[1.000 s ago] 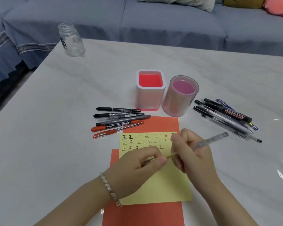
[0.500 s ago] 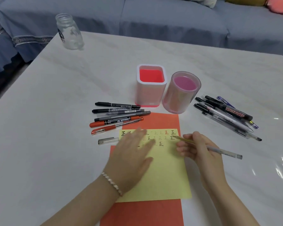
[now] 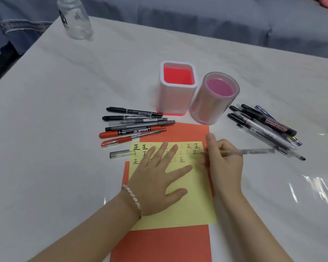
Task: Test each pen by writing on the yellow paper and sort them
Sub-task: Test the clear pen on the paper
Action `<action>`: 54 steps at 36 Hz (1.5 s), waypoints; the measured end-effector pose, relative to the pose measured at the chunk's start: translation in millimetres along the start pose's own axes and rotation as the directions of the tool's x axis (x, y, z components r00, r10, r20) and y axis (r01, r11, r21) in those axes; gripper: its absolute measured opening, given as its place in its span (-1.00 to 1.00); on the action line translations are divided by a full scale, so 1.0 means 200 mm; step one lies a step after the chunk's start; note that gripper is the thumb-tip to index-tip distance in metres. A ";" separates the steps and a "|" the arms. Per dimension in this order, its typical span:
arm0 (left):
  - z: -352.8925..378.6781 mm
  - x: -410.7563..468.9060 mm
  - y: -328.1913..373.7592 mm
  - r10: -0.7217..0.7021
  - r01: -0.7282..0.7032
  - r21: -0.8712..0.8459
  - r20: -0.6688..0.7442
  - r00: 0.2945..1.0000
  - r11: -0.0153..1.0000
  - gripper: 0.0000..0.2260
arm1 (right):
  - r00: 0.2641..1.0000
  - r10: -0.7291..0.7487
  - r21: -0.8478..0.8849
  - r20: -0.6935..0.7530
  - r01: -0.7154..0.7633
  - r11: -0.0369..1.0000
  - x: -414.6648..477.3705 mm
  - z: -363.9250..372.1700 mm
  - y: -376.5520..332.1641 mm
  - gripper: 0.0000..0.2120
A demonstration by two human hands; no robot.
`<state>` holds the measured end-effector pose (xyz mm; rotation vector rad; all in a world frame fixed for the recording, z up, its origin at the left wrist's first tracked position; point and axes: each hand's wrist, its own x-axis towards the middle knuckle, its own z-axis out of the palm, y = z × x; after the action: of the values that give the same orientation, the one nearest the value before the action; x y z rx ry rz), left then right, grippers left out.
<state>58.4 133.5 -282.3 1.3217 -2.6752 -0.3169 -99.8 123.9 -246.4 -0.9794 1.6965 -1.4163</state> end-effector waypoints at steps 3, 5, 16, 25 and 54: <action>0.01 0.00 0.00 -0.004 0.004 -0.015 -0.009 1.000 1.000 -0.57 | 0.998 -0.064 -0.078 -0.026 0.062 0.995 0.02 0.04 0.04 -0.55; 0.01 0.00 0.00 -0.002 0.001 -0.023 -0.024 1.000 1.000 -0.57 | 0.994 -0.104 -0.117 -0.042 0.098 0.988 0.02 0.05 0.07 -0.54; 0.02 0.00 -0.01 -0.006 0.002 -0.070 -0.051 0.999 0.998 -0.57 | 0.987 -0.142 -0.156 -0.077 0.129 0.979 0.01 0.07 0.11 -0.64; 0.02 0.00 -0.01 -0.017 0.012 -0.099 -0.051 0.999 0.995 -0.57 | 0.985 -0.170 -0.172 -0.043 0.160 0.972 0.02 0.07 0.12 -0.64; 0.01 0.00 -0.01 0.028 -0.029 -0.067 -0.026 0.999 0.997 -0.63 | 0.987 -0.133 -0.130 -0.092 0.120 0.984 0.02 0.01 0.10 -0.61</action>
<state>60.3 132.5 -285.7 1.2590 -2.6358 -0.3809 -102.0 121.6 -267.5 -1.1185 1.8432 -1.4777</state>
